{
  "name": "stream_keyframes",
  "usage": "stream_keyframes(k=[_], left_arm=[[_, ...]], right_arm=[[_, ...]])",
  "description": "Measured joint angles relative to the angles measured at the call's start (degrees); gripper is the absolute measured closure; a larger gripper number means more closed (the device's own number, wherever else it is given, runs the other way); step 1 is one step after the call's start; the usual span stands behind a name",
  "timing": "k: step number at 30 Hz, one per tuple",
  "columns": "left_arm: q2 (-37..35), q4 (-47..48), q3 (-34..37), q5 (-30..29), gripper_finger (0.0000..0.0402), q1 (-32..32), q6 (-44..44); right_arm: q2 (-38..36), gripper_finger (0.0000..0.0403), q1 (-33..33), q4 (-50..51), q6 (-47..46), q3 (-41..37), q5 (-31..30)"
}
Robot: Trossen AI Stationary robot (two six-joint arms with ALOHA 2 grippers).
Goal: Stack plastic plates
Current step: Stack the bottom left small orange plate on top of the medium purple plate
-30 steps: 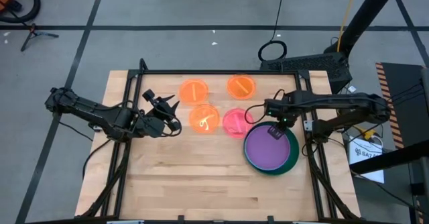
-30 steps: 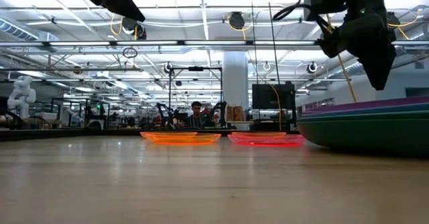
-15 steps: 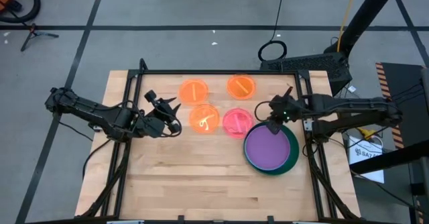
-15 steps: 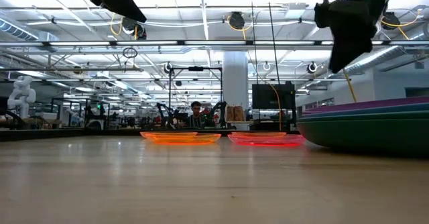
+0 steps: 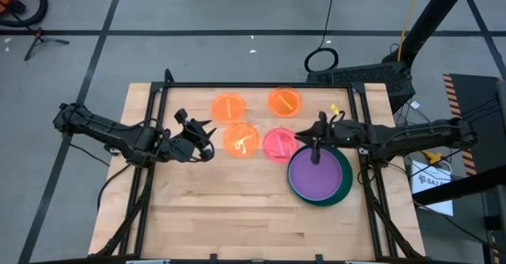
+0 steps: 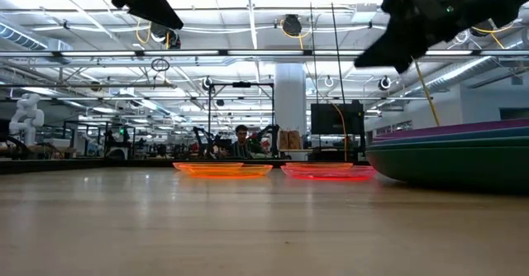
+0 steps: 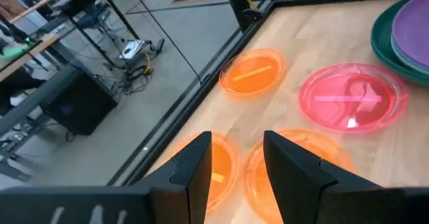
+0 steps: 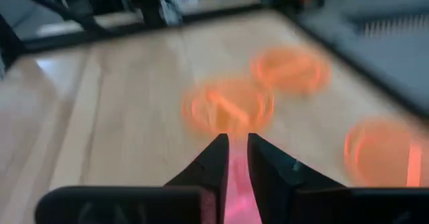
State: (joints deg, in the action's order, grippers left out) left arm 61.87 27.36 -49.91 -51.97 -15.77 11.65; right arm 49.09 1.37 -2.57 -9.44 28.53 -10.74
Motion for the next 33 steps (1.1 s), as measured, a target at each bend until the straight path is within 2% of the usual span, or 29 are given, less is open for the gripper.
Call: stream_keyframes(k=[7,14,18,22,24,30,33], left_arm=[[2.0,0.0,0.0,0.1,0.0261,0.0,5.6],[9.6,-1.0,-0.1,1.8,0.0261,0.6,9.2],[14.5,-1.7,0.0,10.4,0.0261,2.7,9.2],[19.7,-2.2,0.0,23.3,0.0261,4.0,1.9],[22.1,-3.2,0.0,27.4,0.0261,4.9,-1.2],[28.9,-11.7,0.0,33.3,0.0261,7.1,-7.0],[31.8,-15.2,0.0,34.0,0.0261,8.3,-8.9]], right_arm=[[-1.0,0.0369,0.0,-11.0,13.4,0.0,0.2],[-1.6,0.0372,0.0,-10.9,15.5,0.0,0.5],[-1.7,0.0372,0.0,-10.6,15.5,0.0,0.5],[-1.7,0.0372,0.0,-10.4,15.6,0.0,0.6],[-1.7,0.0372,0.0,-10.3,15.6,0.0,0.7],[-1.7,0.0372,0.0,-9.8,15.7,0.0,0.7],[-1.7,0.0371,0.0,-9.5,15.7,0.0,0.7]])
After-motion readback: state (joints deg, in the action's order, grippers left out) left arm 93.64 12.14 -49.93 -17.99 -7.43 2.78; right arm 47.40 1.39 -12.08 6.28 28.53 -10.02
